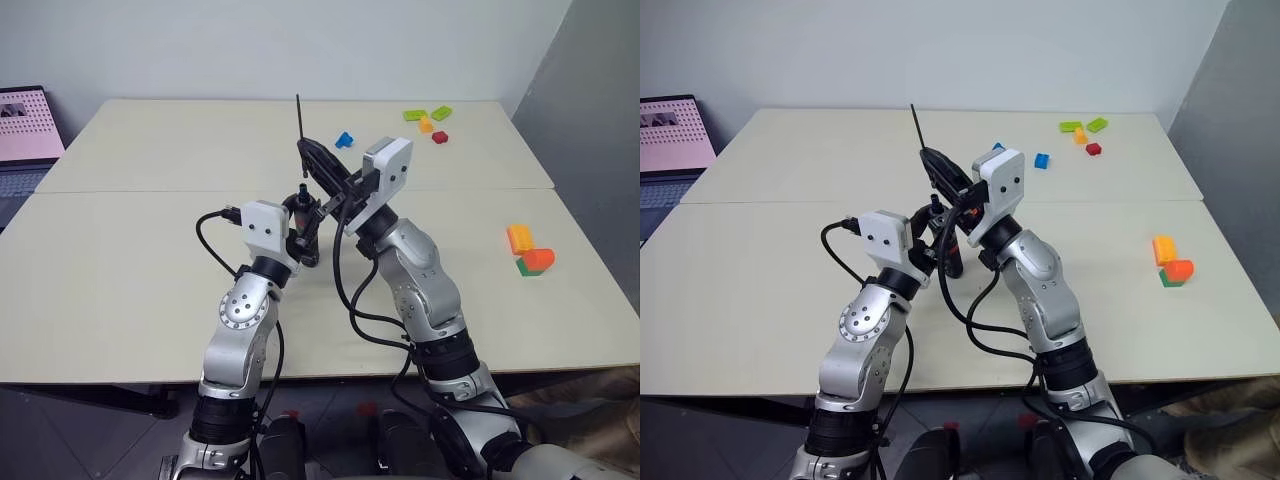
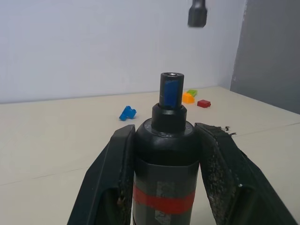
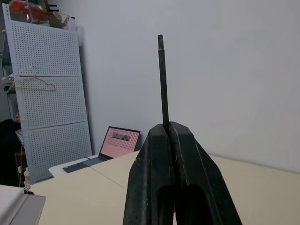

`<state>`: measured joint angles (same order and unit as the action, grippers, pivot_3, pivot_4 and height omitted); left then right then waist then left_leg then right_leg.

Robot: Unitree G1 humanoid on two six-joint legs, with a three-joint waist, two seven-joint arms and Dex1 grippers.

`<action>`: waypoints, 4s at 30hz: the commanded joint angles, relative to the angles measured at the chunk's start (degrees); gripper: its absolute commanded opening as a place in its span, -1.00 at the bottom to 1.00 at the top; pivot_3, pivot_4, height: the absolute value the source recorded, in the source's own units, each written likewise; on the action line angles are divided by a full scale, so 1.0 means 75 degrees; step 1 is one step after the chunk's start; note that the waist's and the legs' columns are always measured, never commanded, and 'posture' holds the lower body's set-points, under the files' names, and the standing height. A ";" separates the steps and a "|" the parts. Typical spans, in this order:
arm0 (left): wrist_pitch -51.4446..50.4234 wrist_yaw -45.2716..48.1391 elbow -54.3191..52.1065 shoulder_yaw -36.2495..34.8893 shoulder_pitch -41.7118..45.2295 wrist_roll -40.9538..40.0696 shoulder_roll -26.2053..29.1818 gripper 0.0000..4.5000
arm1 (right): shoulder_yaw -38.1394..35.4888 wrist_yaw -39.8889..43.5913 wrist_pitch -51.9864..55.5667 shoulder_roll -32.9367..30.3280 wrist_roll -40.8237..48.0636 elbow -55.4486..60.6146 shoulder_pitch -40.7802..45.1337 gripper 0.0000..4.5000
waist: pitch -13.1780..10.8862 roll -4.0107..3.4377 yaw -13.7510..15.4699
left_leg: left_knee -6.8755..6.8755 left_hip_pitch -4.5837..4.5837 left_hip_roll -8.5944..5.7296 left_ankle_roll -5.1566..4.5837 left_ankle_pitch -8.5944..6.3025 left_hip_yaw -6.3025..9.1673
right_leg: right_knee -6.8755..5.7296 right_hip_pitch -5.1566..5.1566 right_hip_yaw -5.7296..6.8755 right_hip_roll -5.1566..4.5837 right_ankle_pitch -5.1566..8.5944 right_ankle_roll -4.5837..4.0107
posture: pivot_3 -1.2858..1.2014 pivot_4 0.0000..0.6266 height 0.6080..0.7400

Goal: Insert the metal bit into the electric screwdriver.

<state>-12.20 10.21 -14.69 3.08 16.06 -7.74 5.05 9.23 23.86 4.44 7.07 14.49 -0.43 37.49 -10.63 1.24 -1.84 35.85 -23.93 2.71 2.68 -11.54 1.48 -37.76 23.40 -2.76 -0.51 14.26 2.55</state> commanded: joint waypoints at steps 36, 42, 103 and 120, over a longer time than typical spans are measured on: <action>0.0109 0.0003 -0.0143 -0.0050 -0.0026 0.0073 0.0027 -0.28 | 0.0227 0.0099 -0.0789 0.0031 -0.0464 -0.0355 -0.0066 -1.00 | 0.0000 0.0000 -0.0001 | -0.0001 0.0000 0.0000 0.0000 0.0000 0.0001 | 0.0002 0.0001 0.0000 0.0000 0.0001 -0.0001 | 0.03 -0.52 1.00; 0.0115 0.0008 -0.0131 -0.0046 -0.0018 0.0069 0.0023 -0.28 | 0.0256 0.0055 -0.0790 0.0032 -0.0531 -0.0381 -0.0115 -1.00 | 0.0000 0.0000 -0.0001 | -0.0001 0.0001 0.0001 0.0000 0.0000 0.0001 | 0.0002 0.0000 0.0000 0.0000 0.0003 -0.0004 | 0.03 -0.52 1.00; 0.0064 0.0083 -0.0127 -0.0006 -0.0070 0.0063 0.0068 -0.28 | 0.0875 0.0341 0.0688 -0.0459 -0.0800 0.0507 -0.0551 -1.00 | 0.0000 0.0000 -0.0001 | -0.0002 0.0007 0.0000 0.0000 0.0000 0.0002 | 0.0004 -0.0004 0.0000 -0.0002 0.0025 -0.0042 | 0.03 -0.52 1.00; 0.0063 0.0096 -0.0075 0.0013 -0.0049 0.0048 0.0058 -0.28 | 0.0247 0.0215 0.1156 -0.0610 -0.0367 0.1006 -0.0197 0.06 | 0.0000 0.0000 0.0000 | -0.0014 0.0001 0.0001 0.0000 -0.0001 0.0001 | 0.0015 0.0001 0.0001 -0.0002 0.0025 -0.0041 | 0.03 -0.52 1.00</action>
<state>-11.93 10.88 -15.07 3.25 15.52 -7.61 5.44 12.22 25.79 14.01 2.10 10.40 4.28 34.62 -10.63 1.24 -1.84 35.74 -23.92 2.72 2.68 -11.54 1.48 -37.64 23.42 -2.76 -0.52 14.45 2.24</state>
